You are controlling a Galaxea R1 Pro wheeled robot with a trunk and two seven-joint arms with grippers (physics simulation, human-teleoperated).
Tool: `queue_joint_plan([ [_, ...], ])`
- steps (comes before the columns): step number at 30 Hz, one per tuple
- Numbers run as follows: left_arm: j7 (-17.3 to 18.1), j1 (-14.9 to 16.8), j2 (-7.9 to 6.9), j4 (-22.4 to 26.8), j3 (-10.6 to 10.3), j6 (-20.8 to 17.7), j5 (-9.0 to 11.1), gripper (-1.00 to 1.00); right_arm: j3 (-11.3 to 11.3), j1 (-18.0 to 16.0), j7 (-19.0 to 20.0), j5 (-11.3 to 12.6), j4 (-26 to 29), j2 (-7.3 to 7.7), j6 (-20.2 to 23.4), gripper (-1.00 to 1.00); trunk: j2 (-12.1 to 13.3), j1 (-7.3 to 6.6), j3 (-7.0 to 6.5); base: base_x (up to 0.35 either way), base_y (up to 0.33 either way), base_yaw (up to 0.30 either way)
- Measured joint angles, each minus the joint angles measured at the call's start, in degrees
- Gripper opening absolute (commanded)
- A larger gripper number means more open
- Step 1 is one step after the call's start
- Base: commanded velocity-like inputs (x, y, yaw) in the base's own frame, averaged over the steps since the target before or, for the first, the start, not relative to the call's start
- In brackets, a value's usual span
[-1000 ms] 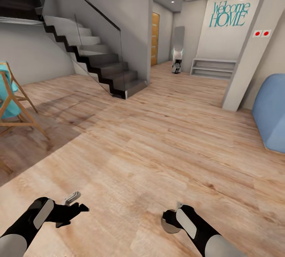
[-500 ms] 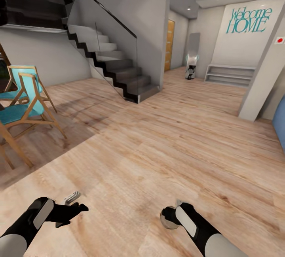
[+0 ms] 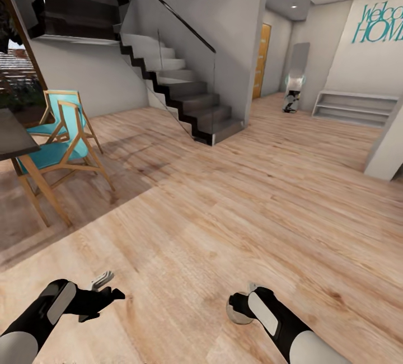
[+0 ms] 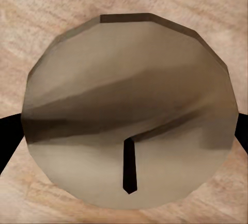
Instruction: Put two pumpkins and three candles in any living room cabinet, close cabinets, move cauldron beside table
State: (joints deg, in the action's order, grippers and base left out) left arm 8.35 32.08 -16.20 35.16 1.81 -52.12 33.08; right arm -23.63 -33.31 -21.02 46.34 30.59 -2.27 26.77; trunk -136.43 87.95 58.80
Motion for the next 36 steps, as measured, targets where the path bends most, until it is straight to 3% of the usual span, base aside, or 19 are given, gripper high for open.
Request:
queue_joint_plan([
  [36,-0.2,0.0,0.03,0.0,-0.2,0.8,0.0,1.0,0.1,0.1,0.1,0.1,-0.2,-0.16,-0.1,-1.0,14.4,-7.91,-3.9,0.0,0.0,0.204],
])
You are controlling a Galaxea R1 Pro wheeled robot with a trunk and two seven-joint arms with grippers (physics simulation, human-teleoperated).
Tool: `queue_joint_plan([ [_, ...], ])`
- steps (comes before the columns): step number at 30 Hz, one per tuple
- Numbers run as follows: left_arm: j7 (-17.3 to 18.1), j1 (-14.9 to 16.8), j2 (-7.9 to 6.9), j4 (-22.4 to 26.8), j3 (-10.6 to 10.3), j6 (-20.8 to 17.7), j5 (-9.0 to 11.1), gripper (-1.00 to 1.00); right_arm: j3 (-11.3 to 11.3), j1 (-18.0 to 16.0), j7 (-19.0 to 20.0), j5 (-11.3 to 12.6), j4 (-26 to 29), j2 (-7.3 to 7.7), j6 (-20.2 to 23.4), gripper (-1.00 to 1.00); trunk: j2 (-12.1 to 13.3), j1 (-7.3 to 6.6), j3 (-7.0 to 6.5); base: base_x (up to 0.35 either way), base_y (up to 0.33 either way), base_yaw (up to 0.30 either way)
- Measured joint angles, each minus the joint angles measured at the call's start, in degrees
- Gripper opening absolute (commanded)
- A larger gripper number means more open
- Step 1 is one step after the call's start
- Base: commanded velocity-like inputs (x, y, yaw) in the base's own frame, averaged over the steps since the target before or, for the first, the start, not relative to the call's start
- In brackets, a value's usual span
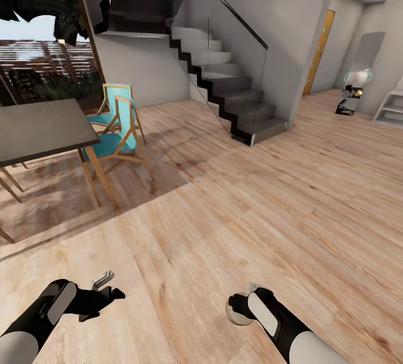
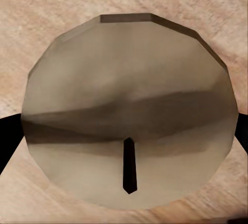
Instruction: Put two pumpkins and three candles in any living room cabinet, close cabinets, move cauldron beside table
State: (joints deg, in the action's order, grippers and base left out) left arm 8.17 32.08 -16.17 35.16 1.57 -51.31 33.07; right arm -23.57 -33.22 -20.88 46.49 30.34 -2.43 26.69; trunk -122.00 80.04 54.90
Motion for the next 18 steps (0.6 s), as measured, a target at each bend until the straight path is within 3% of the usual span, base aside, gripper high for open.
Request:
queue_joint_plan([
  [11,0.0,0.0,0.0,0.0,-0.1,0.2,0.0,1.0,0.0,0.0,-0.1,0.0,0.0,-0.03,0.0,-1.0,4.4,-2.42,-1.2,0.0,0.0,0.205],
  [18,0.0,0.0,0.0,0.0,-0.1,0.2,0.0,1.0,-0.1,0.1,0.1,-0.2,0.2,0.05,-0.1,-1.0,4.4,-2.42,-1.04,0.0,0.0,0.046],
])
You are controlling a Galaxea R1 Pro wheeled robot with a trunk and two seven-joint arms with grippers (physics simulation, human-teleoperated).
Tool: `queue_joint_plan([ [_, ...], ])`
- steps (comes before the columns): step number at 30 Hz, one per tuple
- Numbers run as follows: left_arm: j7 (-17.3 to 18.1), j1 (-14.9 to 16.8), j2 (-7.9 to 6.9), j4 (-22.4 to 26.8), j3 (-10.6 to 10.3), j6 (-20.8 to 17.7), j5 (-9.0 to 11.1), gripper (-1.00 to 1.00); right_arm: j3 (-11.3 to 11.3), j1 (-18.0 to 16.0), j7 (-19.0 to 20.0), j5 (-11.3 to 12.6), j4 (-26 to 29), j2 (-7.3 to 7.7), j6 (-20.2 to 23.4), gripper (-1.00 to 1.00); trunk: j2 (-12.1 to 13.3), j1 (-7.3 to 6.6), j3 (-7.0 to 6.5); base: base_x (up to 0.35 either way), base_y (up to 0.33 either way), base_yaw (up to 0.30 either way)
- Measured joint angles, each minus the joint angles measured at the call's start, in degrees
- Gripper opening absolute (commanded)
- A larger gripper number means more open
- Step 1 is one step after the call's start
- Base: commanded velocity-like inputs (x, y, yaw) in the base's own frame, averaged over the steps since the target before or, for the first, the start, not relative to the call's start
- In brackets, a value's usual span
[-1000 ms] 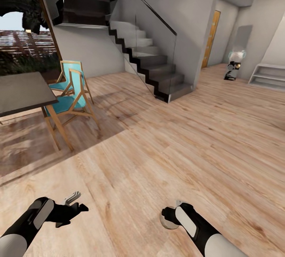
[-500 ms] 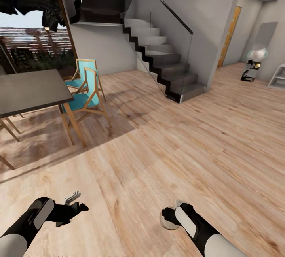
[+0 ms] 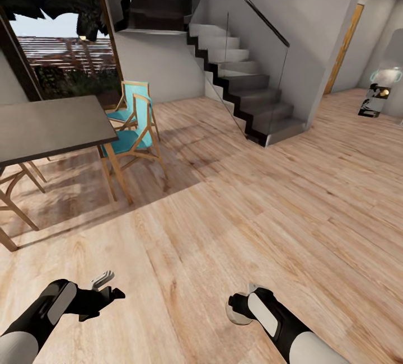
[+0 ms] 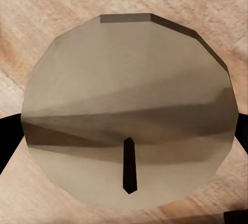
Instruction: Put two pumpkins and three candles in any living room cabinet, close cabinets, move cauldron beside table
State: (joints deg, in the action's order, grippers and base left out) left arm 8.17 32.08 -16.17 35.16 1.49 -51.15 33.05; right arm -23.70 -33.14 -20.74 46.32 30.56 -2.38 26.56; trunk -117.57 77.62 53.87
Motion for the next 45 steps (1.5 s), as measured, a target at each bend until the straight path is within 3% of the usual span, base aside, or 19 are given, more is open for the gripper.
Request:
queue_joint_plan([
  [10,0.0,0.0,0.0,0.0,0.1,0.0,0.0,1.0,0.1,0.0,-0.3,0.0,0.0,-0.21,0.1,-1.0,0.0,0.0,-0.39,0.0,0.0,0.223],
  [45,0.0,0.0,0.0,0.0,0.0,0.0,0.0,1.0,0.0,0.0,-0.4,-0.1,0.0,-0.52,0.2,-1.0,14.0,-7.68,-7.79,0.0,0.0,0.273],
])
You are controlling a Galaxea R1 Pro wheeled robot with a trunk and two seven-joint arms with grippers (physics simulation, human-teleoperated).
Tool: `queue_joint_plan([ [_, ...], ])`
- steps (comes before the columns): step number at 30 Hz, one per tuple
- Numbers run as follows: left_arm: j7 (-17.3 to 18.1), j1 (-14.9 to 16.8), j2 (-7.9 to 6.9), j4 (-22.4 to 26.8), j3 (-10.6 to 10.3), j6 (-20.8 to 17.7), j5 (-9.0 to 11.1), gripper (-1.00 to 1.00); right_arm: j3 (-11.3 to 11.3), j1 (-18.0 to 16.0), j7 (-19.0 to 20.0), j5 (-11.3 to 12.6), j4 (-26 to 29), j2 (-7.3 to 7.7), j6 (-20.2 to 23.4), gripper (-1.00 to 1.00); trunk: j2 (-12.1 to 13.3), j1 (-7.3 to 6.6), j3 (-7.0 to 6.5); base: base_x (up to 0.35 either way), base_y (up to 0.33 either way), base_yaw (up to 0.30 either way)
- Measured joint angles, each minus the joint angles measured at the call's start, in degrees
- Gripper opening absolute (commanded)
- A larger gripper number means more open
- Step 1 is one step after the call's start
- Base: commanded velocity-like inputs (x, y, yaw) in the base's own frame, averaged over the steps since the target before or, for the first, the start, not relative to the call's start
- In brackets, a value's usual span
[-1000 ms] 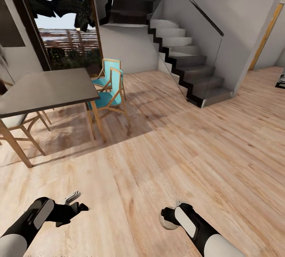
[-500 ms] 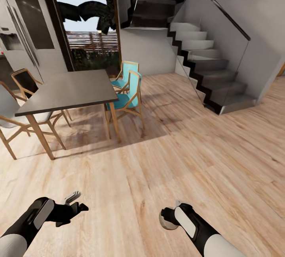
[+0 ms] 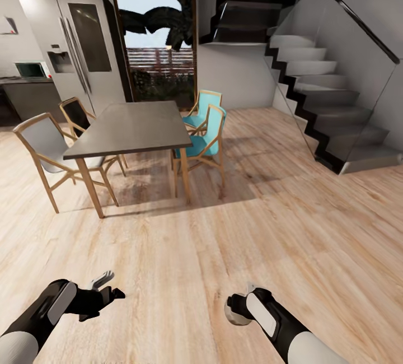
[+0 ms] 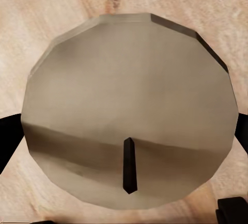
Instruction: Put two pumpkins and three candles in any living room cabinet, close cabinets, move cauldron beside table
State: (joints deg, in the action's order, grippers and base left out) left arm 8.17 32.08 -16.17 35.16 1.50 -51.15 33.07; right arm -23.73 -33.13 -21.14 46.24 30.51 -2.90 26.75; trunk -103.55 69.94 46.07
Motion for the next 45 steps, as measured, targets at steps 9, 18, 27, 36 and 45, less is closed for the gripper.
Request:
queue_joint_plan([
  [9,0.0,0.0,0.0,0.0,0.0,0.0,0.0,1.0,0.0,0.0,0.0,0.0,0.0,-0.03,0.0,-1.0,3.6,-1.98,-1.72,0.0,0.0,0.279],
  [18,0.0,0.0,0.0,0.0,0.0,0.0,0.0,1.0,-0.1,0.0,0.0,0.0,0.0,-0.08,0.0,-1.0,7.2,-3.95,-3.34,0.0,0.0,0.281],
  [27,0.0,0.0,0.0,0.0,0.0,0.0,0.0,1.0,-0.1,0.0,0.0,-0.1,0.0,-0.09,0.0,-1.0,10.8,-5.93,-4.96,0.0,0.0,0.282],
  [36,0.0,0.0,0.0,0.0,0.0,0.0,0.0,1.0,-0.1,0.0,0.0,0.0,0.0,-0.01,0.0,-1.0,14.4,-7.91,-6.57,0.0,0.0,0.282],
  [45,0.0,0.0,0.0,0.0,0.0,0.0,0.0,1.0,-0.1,0.0,0.0,0.0,0.0,-0.08,0.0,-1.0,18.0,-9.88,-8.19,0.0,0.0,0.282],
])
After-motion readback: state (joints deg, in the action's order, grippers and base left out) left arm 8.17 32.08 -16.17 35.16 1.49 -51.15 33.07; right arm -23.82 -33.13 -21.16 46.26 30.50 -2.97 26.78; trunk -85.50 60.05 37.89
